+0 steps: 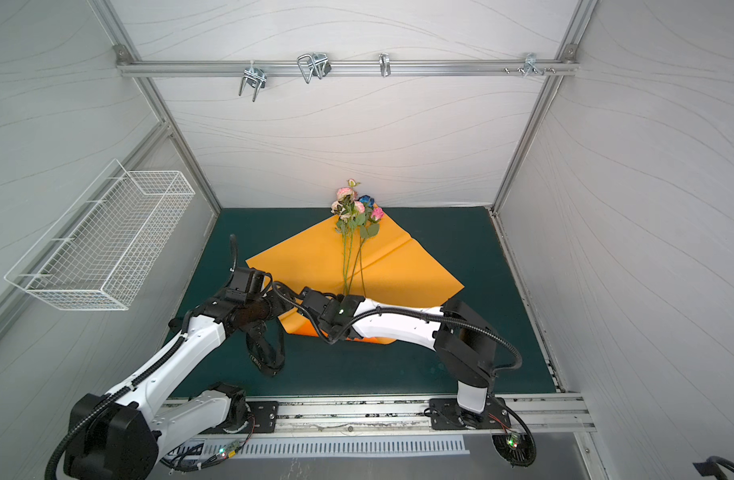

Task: Tie the bouquet of fake flowers
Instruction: 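Lift the sheet corner with the right gripper and fold it over the stems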

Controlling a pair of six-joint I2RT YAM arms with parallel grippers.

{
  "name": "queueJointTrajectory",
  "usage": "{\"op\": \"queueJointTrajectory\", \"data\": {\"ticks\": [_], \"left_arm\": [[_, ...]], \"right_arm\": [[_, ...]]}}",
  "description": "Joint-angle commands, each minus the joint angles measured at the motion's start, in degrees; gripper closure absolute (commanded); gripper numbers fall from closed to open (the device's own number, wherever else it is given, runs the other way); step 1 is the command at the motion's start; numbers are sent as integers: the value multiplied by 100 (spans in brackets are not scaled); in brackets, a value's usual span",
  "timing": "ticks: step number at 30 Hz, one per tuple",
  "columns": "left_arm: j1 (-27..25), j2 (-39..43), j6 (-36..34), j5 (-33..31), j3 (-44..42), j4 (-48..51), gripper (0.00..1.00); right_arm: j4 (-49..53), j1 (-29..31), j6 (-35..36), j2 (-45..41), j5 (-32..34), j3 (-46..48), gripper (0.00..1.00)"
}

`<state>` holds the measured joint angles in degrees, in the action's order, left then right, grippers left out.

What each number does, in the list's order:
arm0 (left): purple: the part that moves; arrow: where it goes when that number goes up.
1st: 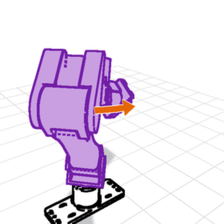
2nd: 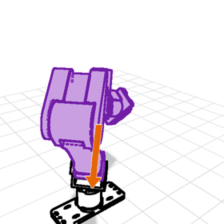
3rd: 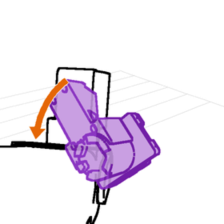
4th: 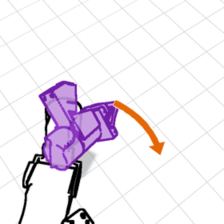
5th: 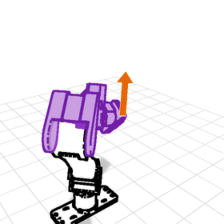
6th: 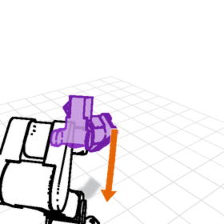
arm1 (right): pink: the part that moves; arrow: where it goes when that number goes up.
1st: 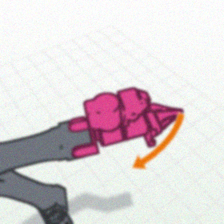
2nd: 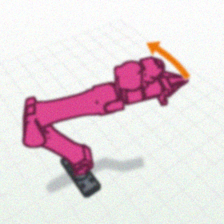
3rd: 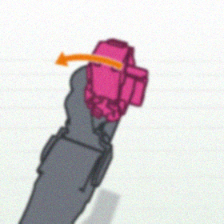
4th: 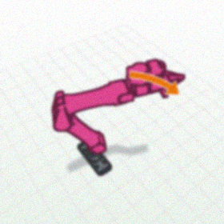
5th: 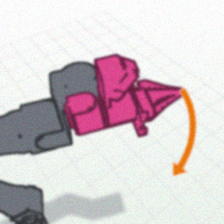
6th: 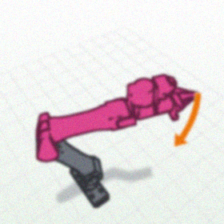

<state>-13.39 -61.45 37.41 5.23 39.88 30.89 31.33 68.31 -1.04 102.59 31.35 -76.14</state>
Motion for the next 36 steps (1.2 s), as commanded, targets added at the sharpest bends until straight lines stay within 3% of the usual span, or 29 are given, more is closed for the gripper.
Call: {"op": "queueJointTrajectory", "data": {"ticks": [1, 16, 36], "left_arm": [[29, 24, -8, 360, 106, -470, 9], [-177, -360, -163, 830, 216, -1059, 11], [-499, -1186, -176, 968, 519, -1369, 13]], "right_arm": [[44, -235, 295, 177, -323, -237, 100], [197, -1205, 429, 909, -875, -1165, 100], [139, -1860, 204, 1445, -1298, -1464, 100]]}}
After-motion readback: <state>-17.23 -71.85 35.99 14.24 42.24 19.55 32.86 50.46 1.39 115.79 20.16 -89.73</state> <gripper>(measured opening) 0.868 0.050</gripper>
